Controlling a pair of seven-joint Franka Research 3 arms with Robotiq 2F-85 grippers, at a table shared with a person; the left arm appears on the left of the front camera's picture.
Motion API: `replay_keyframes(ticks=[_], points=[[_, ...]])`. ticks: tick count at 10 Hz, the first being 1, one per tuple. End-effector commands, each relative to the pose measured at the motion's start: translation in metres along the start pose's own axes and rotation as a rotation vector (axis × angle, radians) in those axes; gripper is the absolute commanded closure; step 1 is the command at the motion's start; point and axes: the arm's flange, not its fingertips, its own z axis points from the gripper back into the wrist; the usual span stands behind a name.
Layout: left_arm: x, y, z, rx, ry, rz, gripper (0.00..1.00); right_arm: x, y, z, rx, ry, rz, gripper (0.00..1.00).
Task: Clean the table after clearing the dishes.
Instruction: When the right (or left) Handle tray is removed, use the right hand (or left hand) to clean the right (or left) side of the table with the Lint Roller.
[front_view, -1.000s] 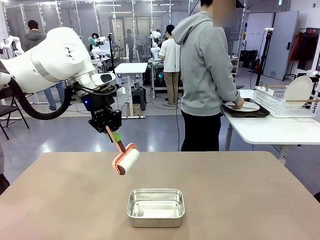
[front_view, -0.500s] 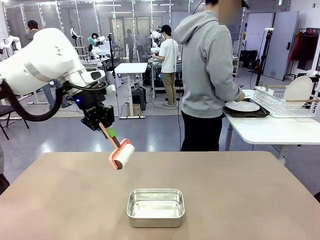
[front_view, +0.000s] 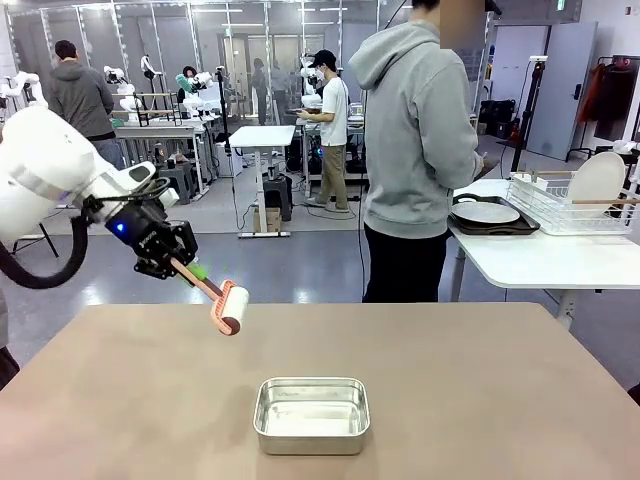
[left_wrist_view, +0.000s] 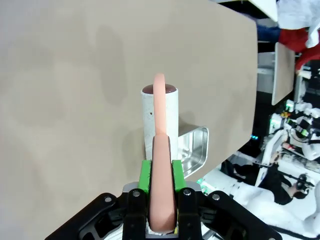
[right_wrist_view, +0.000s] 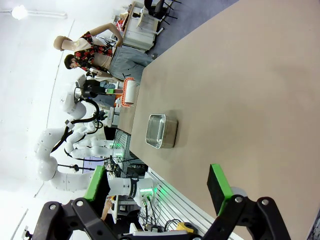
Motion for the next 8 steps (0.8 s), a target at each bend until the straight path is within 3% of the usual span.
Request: replay_keyframes(ticks=[1, 8], points=[[0.000, 0.013, -0.019, -0.088, -0.032, -0.014, 0.79, 0.000, 0.002, 0.001, -0.005, -0.006, 0.007, 0.00], [0.017, 0.069, -0.059, -0.171, 0.010, -0.001, 0.79, 0.000, 0.002, 0.001, -0.005, -0.006, 0.007, 0.00]])
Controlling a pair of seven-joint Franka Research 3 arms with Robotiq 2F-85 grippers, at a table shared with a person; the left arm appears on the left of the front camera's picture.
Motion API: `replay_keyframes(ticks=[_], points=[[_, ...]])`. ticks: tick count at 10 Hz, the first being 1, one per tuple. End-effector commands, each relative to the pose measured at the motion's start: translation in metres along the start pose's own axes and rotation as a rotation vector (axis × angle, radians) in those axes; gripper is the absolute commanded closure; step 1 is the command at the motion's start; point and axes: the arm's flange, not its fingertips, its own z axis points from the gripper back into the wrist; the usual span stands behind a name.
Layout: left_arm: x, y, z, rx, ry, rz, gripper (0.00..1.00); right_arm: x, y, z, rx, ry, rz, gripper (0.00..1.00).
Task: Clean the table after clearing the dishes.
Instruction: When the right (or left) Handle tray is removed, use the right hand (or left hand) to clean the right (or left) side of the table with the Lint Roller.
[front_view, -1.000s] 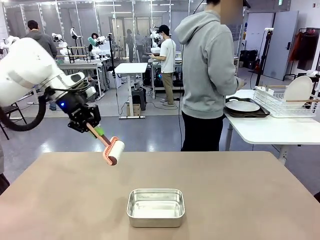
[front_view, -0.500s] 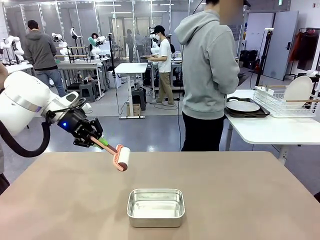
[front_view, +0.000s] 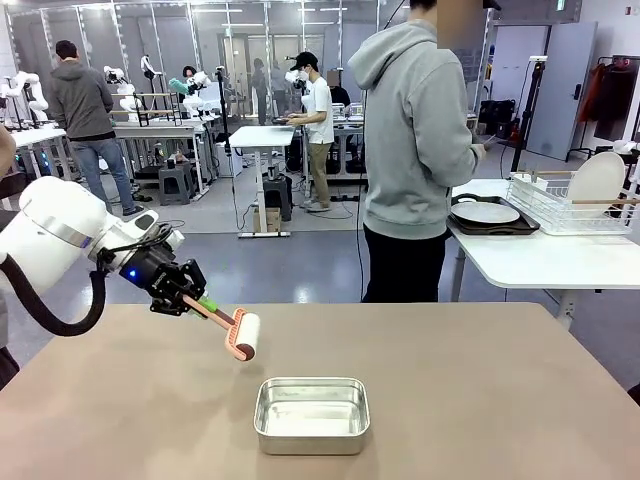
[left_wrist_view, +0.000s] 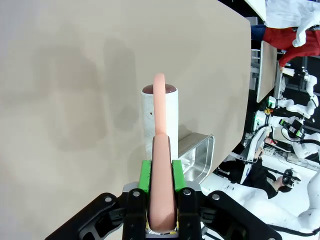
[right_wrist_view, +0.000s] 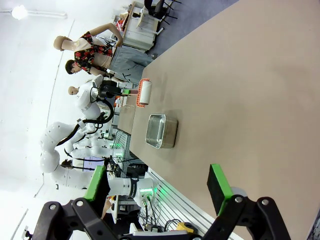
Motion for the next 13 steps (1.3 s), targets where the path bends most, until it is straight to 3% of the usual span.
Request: replay_keyframes(ticks=[1, 6, 10, 13], points=[[0.008, 0.008, 0.001, -0.054, -0.016, -0.025, 0.79, 0.000, 0.002, 0.001, -0.005, -0.006, 0.007, 0.00], [0.002, 0.030, -0.031, -0.031, 0.056, -0.015, 0.79, 0.000, 0.002, 0.001, -0.005, -0.006, 0.007, 0.00], [-0.004, 0.058, -0.035, -0.083, 0.041, 0.004, 0.79, 0.000, 0.002, 0.001, -0.005, -0.006, 0.007, 0.00], [-0.009, 0.074, -0.026, -0.039, 0.031, -0.022, 0.79, 0.000, 0.002, 0.001, -0.005, -0.006, 0.007, 0.00]])
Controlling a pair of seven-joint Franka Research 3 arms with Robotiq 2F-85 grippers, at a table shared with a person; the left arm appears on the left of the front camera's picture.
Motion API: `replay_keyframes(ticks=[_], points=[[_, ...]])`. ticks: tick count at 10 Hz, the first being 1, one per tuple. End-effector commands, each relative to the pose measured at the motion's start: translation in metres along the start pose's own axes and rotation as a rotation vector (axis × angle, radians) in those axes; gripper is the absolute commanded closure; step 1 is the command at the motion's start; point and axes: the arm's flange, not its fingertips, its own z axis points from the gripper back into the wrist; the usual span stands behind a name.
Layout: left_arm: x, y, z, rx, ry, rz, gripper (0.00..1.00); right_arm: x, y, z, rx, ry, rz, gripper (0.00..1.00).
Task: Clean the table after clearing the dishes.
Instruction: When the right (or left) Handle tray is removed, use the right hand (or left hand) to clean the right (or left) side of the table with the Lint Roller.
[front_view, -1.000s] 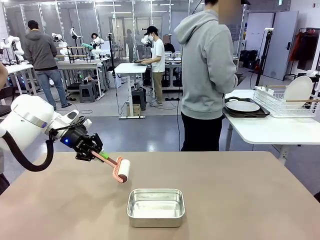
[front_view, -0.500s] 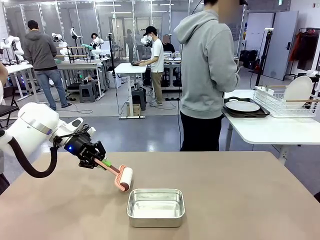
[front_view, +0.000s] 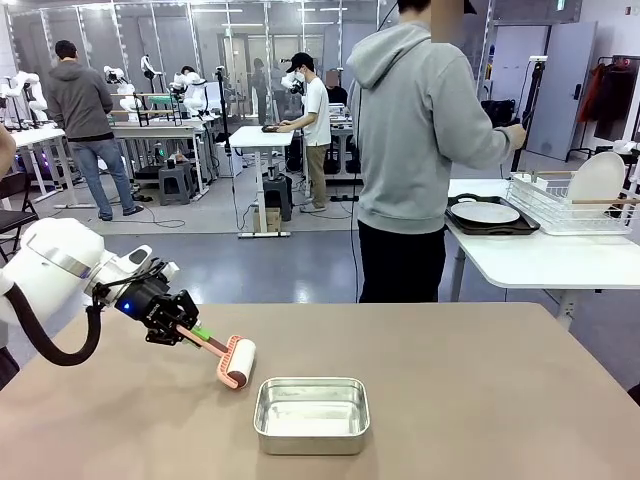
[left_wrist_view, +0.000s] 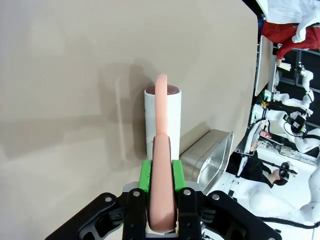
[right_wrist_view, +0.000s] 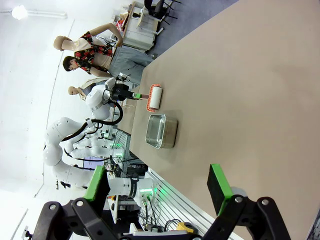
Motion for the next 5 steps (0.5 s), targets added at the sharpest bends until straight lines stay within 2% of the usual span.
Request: replay_keyframes(ticks=[1, 3, 5], points=[[-0.007, 0.011, 0.004, 0.026, -0.020, -0.061, 0.79, 0.000, 0.002, 0.001, -0.005, -0.006, 0.007, 0.00], [-0.010, 0.017, 0.017, 0.038, -0.046, -0.055, 0.79, 0.000, 0.002, 0.001, -0.005, -0.006, 0.007, 0.00], [-0.015, 0.026, 0.036, 0.064, -0.029, -0.014, 0.79, 0.000, 0.002, 0.001, -0.005, -0.006, 0.007, 0.00]])
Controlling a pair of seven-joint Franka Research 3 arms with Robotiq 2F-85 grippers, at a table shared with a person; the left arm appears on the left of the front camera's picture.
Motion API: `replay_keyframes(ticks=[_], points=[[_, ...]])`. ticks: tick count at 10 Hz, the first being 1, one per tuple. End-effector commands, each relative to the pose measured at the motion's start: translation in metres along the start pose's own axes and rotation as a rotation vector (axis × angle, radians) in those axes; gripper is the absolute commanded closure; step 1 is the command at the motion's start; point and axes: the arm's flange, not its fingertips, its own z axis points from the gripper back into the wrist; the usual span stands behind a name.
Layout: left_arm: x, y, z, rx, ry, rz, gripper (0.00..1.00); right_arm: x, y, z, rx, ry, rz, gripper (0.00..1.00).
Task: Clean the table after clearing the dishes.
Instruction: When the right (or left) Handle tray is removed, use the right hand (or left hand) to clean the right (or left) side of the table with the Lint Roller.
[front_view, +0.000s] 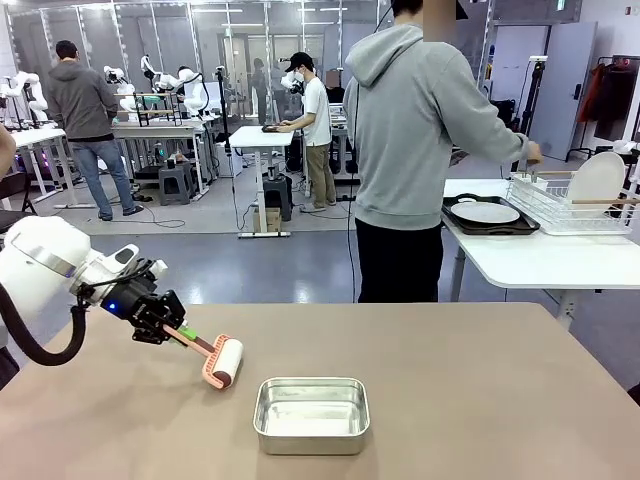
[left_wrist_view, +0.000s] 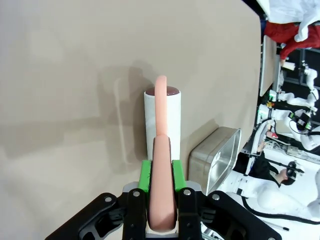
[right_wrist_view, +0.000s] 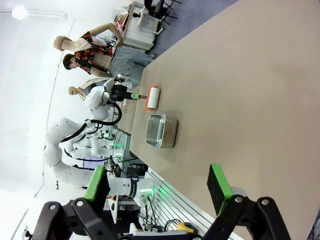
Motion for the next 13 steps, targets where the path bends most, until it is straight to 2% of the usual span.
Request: replay_keyframes(ticks=[1, 5, 8, 9, 11, 13], points=[[-0.011, 0.013, 0.017, 0.056, -0.008, 0.030, 0.79, 0.000, 0.002, 0.001, -0.005, -0.006, 0.007, 0.00], [-0.023, 0.029, 0.055, 0.097, 0.008, 0.101, 0.79, 0.000, 0.002, 0.001, -0.005, -0.006, 0.007, 0.00], [-0.041, 0.043, 0.082, 0.145, 0.003, 0.102, 0.79, 0.000, 0.002, 0.001, -0.005, -0.006, 0.007, 0.00], [-0.046, 0.044, 0.087, 0.134, 0.019, 0.090, 0.79, 0.000, 0.002, 0.001, -0.005, -0.006, 0.007, 0.00], [-0.056, 0.045, 0.097, 0.149, 0.062, -0.018, 0.79, 0.000, 0.002, 0.001, -0.005, -0.006, 0.007, 0.00], [-0.056, 0.053, 0.110, 0.202, 0.090, -0.021, 0.79, 0.000, 0.002, 0.001, -0.005, -0.006, 0.007, 0.00]])
